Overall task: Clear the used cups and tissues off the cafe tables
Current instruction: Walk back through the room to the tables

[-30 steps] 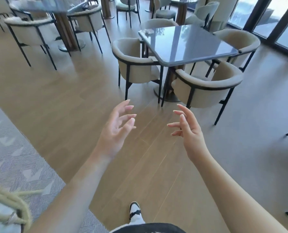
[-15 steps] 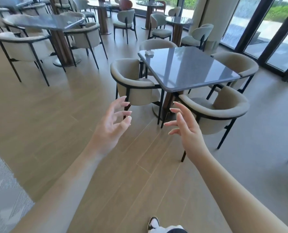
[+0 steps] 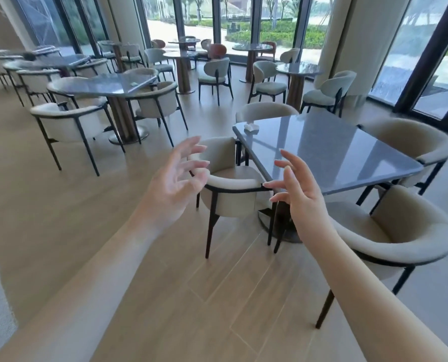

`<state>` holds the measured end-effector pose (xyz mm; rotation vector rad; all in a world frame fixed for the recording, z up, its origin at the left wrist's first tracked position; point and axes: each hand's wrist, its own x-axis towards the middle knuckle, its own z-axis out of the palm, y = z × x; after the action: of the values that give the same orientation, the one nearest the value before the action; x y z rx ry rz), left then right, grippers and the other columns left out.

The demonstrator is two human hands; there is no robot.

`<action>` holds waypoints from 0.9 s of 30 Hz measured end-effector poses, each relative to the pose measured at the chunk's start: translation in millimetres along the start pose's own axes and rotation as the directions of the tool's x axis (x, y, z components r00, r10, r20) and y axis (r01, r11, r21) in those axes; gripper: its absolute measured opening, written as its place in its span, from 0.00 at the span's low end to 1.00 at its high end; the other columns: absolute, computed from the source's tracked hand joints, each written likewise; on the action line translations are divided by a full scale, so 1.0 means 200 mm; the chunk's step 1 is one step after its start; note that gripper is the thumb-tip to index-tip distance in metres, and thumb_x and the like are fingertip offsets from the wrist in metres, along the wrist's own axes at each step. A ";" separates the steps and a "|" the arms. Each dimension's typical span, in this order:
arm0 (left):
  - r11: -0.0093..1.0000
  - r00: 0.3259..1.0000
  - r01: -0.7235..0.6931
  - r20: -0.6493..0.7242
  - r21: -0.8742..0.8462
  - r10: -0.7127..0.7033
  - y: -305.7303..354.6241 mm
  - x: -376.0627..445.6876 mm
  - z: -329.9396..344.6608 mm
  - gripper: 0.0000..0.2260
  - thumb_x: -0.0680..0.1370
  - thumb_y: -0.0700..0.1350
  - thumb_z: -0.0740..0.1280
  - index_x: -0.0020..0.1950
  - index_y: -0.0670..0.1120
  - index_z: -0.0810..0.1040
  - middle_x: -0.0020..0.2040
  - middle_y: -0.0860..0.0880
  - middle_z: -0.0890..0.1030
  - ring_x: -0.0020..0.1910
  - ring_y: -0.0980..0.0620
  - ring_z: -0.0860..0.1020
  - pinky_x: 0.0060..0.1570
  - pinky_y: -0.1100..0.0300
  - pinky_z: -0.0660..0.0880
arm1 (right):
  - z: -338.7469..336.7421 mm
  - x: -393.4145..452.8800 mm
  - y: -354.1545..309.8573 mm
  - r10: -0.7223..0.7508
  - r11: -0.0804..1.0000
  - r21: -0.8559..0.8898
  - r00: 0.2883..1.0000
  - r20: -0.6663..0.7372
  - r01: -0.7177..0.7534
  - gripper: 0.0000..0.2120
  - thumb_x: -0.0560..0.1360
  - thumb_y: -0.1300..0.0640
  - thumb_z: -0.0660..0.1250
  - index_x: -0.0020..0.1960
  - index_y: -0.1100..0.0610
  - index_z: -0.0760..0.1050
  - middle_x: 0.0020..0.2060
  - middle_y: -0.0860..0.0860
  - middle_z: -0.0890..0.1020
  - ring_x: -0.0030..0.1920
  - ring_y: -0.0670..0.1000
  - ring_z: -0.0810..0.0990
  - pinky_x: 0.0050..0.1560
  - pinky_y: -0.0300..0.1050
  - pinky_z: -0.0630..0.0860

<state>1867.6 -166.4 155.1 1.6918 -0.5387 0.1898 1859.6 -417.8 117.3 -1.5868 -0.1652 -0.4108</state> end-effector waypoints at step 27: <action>0.992 0.991 -0.125 0.056 0.003 0.124 -0.66 1.52 -1.24 0.33 0.72 0.61 0.69 0.76 0.56 0.67 0.69 0.57 0.75 0.67 0.56 0.77 0.59 0.57 0.79 | 1.09 1.56 0.29 -0.103 0.995 -0.025 0.991 -0.088 0.101 0.18 0.81 0.47 0.60 0.69 0.45 0.74 0.62 0.48 0.79 0.50 0.51 0.84 0.43 0.43 0.81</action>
<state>2235.2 12.4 214.5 1.6745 -0.6864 0.2354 2202.8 -252.1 172.7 -1.5814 -0.1745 -0.5634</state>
